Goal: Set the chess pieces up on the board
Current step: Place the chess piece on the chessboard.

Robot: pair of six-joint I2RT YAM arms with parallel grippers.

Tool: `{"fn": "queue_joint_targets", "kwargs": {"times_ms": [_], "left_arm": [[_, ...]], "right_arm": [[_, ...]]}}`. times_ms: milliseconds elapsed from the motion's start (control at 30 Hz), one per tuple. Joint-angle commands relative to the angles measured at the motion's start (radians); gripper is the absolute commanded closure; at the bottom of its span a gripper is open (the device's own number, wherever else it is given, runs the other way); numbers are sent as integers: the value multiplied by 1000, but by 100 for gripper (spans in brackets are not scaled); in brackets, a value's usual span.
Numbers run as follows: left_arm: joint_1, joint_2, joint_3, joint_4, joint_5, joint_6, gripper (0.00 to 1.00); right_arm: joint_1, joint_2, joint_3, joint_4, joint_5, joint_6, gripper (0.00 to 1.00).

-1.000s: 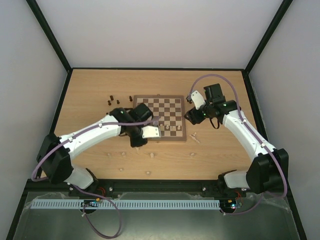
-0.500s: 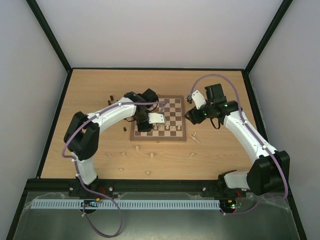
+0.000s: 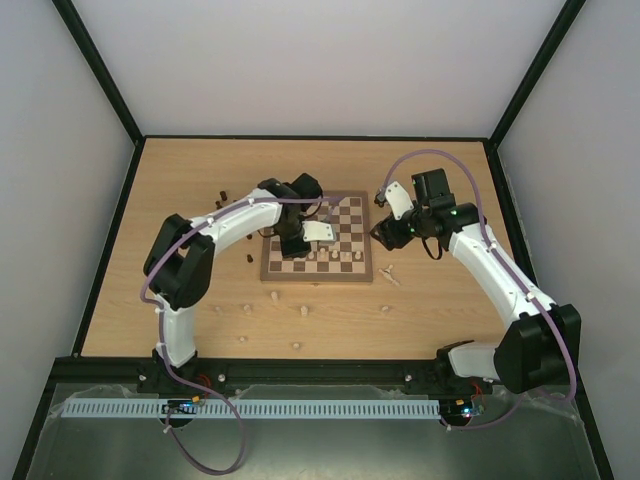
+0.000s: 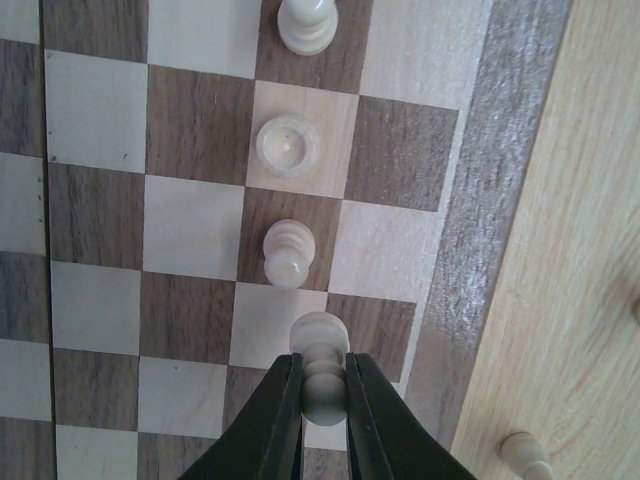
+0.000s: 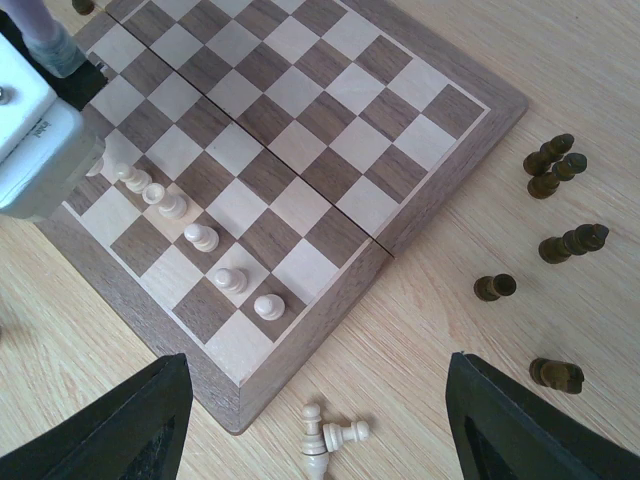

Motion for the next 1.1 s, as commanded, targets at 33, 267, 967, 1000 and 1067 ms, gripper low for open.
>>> {"fn": "queue_joint_targets", "kwargs": {"times_ms": [33, 267, 967, 1000, 1067], "left_arm": [[21, 32, 30, -14, -15, 10, 98], [37, 50, 33, -7, -19, 9, 98], [47, 66, 28, 1, -10, 12, 94], [47, 66, 28, -1, -9, 12, 94], [48, 66, 28, -1, -9, 11, 93]], "right_arm": [[-9, -26, -19, -24, -21, -12, 29], [-11, -22, -22, -22, -26, -15, 29], [-12, -8, -25, -20, -25, -17, 29], [-12, -10, -25, -19, -26, -17, 29], [-12, -9, -25, -19, -24, -17, 29]]}}
